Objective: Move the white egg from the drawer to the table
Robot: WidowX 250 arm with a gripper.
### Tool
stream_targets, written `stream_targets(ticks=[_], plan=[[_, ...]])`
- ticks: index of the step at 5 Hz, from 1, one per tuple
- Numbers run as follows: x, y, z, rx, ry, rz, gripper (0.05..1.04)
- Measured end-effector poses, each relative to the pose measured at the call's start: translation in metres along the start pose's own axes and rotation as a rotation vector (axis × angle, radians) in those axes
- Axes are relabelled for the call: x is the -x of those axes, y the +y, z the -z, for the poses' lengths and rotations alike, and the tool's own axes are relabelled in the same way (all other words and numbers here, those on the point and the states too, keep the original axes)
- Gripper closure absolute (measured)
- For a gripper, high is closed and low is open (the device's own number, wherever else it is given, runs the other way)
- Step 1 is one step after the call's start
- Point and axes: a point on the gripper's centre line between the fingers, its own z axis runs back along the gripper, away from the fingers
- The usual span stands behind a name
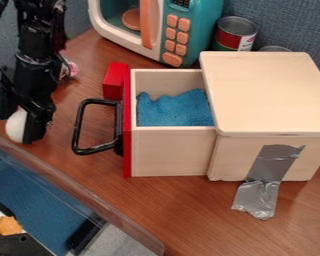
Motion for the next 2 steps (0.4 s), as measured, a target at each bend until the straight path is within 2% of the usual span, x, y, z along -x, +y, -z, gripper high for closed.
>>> stream_targets(ticks=[1, 2], plan=[[0.004, -0.002, -0.018, 0.009, -0.04, 0.014, 0.083], [0.015, -0.004, -0.045, -0.001, -0.078, 0.022, 0.083]])
